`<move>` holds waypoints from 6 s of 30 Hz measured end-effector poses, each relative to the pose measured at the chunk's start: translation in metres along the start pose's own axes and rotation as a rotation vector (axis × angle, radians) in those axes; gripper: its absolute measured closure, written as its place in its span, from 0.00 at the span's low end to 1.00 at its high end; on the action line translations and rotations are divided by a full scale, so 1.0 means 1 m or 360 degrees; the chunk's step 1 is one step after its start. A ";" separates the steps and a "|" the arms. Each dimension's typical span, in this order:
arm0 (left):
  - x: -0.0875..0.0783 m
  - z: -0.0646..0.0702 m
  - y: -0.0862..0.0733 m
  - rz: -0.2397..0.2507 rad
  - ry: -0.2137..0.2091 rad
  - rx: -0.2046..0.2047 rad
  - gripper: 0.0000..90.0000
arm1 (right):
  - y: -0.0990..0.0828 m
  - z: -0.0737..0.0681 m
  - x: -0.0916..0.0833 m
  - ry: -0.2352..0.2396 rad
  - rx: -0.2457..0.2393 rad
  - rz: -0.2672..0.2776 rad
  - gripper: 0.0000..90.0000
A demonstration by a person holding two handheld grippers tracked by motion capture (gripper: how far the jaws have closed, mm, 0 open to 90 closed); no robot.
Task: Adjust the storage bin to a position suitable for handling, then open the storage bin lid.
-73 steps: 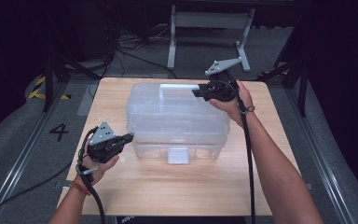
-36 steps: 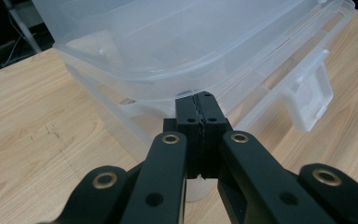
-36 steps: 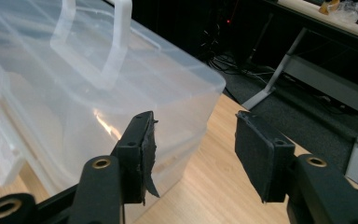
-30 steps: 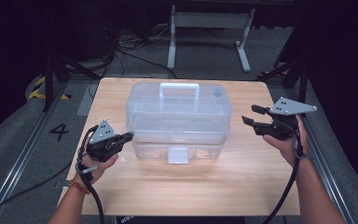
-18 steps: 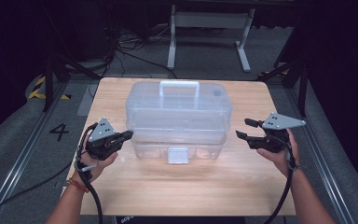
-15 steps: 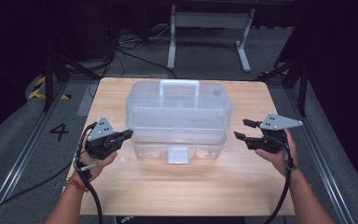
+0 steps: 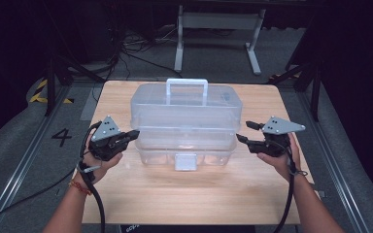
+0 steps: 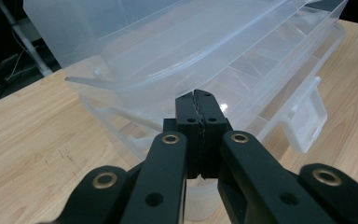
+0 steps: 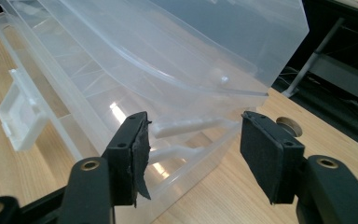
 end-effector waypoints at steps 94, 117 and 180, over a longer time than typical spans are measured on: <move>-0.017 -0.021 -0.060 -0.0251 0.0181 0.0072 0.71 | 0.065 0.042 0.034 -0.0443 0.0102 0.0268 0.77; -0.007 -0.004 -0.159 -0.0483 0.0053 -0.0198 0.27 | 0.080 0.061 0.044 -0.0450 0.0154 0.0259 0.80; 0.007 0.001 -0.168 -0.0476 0.0005 -0.0173 0.20 | 0.110 0.113 0.085 -0.0438 0.0380 0.0260 0.87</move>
Point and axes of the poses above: each handheld gripper's, and its own axes: x roughly forward along the jaws, y roughly out of its top, z roughly to its right, the point moved 8 cm from there along x, roughly forward along the jaws, and after that the axes turned 1 degree about x, right-handed, at the moved point
